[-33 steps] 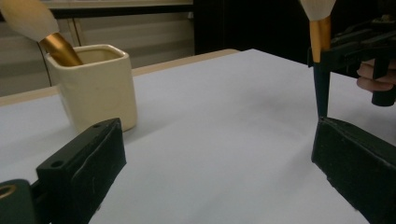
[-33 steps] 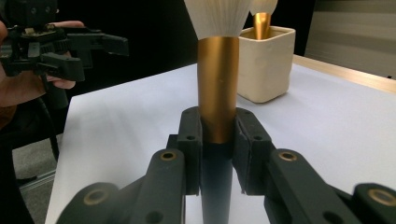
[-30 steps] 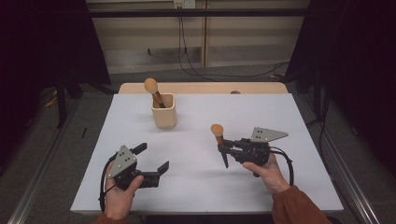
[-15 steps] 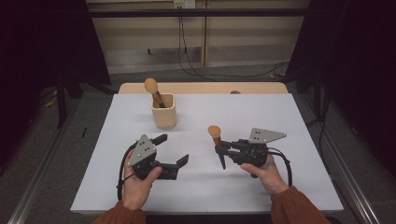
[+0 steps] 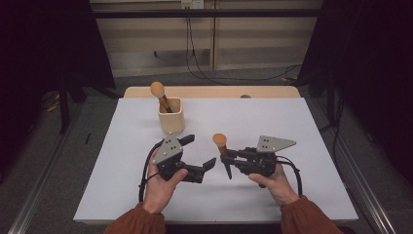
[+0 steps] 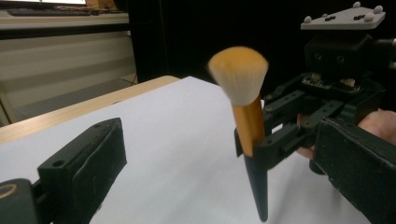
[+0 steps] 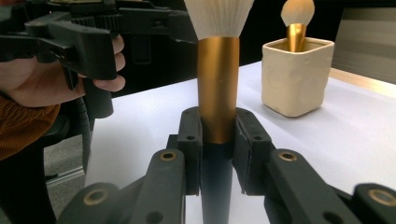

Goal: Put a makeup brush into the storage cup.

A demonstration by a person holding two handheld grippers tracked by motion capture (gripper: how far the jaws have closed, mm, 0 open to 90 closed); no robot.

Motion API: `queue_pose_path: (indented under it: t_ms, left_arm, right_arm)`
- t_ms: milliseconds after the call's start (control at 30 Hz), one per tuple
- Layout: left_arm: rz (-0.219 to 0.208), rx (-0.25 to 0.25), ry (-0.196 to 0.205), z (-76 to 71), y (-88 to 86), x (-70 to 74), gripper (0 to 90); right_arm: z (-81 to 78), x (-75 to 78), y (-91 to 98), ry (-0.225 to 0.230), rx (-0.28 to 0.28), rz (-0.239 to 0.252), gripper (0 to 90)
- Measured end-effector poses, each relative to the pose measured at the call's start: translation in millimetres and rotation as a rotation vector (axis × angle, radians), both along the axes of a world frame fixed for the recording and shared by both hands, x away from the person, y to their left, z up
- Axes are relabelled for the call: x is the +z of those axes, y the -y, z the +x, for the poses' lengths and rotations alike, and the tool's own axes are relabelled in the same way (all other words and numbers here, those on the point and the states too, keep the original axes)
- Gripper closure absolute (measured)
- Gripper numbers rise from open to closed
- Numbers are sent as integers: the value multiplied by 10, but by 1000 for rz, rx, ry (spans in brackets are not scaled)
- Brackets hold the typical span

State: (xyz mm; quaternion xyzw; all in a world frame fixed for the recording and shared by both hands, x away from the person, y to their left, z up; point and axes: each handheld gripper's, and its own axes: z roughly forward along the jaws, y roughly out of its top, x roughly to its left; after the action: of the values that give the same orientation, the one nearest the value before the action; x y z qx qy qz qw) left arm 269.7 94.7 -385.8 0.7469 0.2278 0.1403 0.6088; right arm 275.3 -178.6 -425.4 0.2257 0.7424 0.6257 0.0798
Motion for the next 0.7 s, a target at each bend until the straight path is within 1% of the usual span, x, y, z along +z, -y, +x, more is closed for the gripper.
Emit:
queue_pose_path:
  t_ms: [100,167,200,267,300,400,500,533,567,600,633,700]
  left_arm:
    - [10,-18,10,3,76,24,27]
    - [7,-25,17,13,124,43,28]
    - [7,-27,17,19,151,54,30]
    - [-9,-37,13,33,191,75,30]
    - [-3,-37,13,38,204,82,33]
    - [-6,-40,17,45,261,80,38]
    - [-9,-43,10,56,289,56,42]
    - [-2,-43,7,64,292,48,50]
    - [-11,-45,-3,68,296,40,65]
    - [-11,-49,-17,83,290,33,93]
    - [-22,-45,-31,90,295,24,125]
    - [-16,-24,-24,109,304,6,159]
  right_arm:
    - [-6,2,-11,0,4,-3,745]
    - [-13,11,-12,2,6,-1,745]
    - [-17,15,-14,2,7,1,745]
    - [-25,23,-20,6,10,2,745]
    - [-28,26,-24,6,13,4,745]
    - [-39,36,-37,9,17,6,745]
    - [-45,41,-44,11,21,5,745]
    - [-47,43,-45,12,21,7,745]
    - [-49,46,-45,13,22,7,745]
    - [-51,47,-46,12,21,9,745]
    - [-53,49,-48,10,20,12,745]
    - [-54,51,-50,9,24,14,745]
